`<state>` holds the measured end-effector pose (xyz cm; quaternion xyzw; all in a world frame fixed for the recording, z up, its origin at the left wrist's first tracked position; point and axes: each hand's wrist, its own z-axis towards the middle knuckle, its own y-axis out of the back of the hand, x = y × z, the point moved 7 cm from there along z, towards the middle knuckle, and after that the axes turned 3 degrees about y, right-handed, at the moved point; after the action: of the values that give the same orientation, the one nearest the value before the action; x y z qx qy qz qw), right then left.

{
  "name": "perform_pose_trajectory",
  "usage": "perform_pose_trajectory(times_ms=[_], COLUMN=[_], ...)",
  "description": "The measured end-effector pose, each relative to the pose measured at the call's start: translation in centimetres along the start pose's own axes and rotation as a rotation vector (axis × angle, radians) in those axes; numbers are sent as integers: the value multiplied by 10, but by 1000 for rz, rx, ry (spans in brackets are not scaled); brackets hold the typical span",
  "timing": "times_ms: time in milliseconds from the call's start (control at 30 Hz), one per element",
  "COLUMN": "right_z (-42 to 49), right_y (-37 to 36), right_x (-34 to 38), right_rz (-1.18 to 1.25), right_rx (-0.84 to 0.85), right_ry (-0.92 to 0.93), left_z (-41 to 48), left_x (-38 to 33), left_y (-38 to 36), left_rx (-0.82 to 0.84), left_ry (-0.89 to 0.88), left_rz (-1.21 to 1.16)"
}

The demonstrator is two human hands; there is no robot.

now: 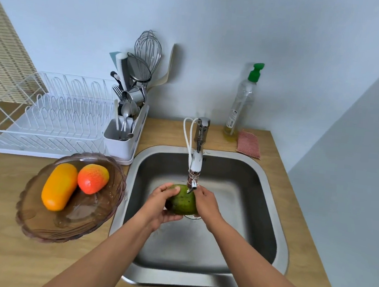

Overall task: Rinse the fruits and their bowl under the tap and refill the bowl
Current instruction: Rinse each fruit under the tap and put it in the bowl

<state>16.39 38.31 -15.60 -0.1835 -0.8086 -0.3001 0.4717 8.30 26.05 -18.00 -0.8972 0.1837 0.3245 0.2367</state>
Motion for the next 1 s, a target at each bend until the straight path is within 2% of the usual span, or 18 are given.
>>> perform_pose_trajectory(times_ms=[100,200,300,400,467,533,667,767,867,1000], right_z=[-2,4,7,2,0,1,2,-4,-6,-4], right_y=[-10,-6,-8,-19,-23,-22,-22,-21,-17,-6], right_x=[3,8,1,-9,-11,-10,-1,5,2,-5], right_rz=[-154,-136,42,166,180,149,29,-40,-1,168], right_rx=[50,17,14,130,206,199,142,108,70,-50], right_ry=[35,13,-192,-417,-468,-415,-118,27,43,-62], left_z=[-2,-6,-11,-12,-9,-5,2,4,6,7], left_x=[-5,-6,-10,-16,-13,-6,4,6,3,0], left_y=[8,14,14,15,17,18,15,11,8,1], left_rx=[-9,2,20,46,65,85,82,68,58,70], left_ry=[-22,-43,-108,-173,-158,-116,-13,65,80,30], left_rz=[-12,-23,12,65,48,12,0,24,38,13])
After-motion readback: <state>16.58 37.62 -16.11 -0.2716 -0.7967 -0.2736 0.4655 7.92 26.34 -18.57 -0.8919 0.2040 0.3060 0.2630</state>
